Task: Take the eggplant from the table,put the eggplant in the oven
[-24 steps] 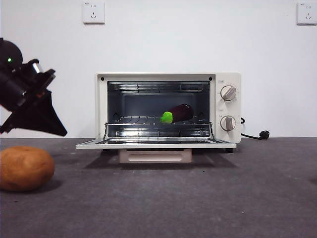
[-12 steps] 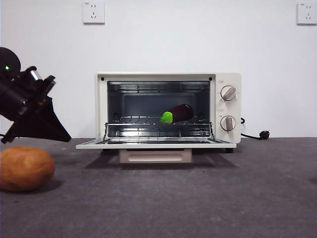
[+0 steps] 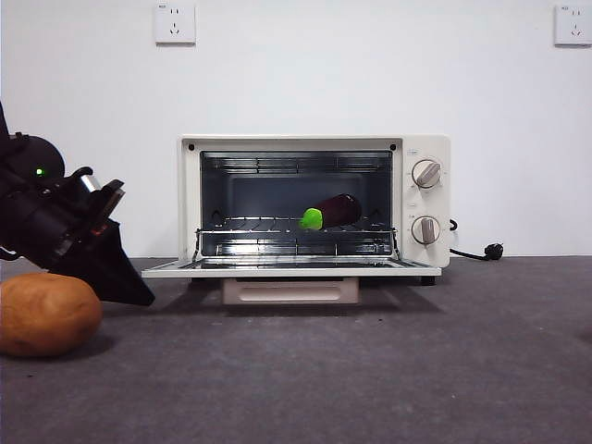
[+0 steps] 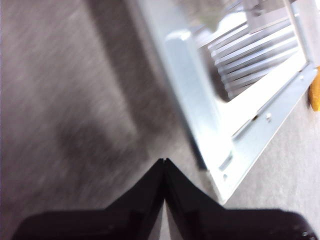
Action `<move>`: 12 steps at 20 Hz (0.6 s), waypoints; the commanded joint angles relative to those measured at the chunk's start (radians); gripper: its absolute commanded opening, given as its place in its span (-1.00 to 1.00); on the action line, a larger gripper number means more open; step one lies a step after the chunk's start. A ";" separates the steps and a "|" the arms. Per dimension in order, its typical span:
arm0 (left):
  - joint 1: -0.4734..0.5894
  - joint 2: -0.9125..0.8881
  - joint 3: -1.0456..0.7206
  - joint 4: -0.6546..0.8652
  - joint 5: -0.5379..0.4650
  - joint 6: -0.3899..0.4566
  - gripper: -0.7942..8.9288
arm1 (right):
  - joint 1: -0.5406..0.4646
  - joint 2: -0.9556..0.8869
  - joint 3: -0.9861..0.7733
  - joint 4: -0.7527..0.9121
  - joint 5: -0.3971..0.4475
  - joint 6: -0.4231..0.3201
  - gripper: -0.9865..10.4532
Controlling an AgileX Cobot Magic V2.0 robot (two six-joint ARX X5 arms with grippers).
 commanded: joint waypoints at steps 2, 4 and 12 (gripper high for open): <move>-0.014 0.005 -0.010 0.010 0.017 -0.002 -0.85 | 0.001 -0.003 0.000 -0.021 0.003 0.013 -0.84; -0.017 0.006 -0.010 0.014 0.040 -0.002 -0.85 | 0.001 -0.003 0.000 -0.021 0.003 0.013 -0.84; -0.020 0.006 -0.010 0.058 0.133 -0.028 -0.85 | 0.001 -0.003 0.000 -0.021 0.003 0.014 -0.84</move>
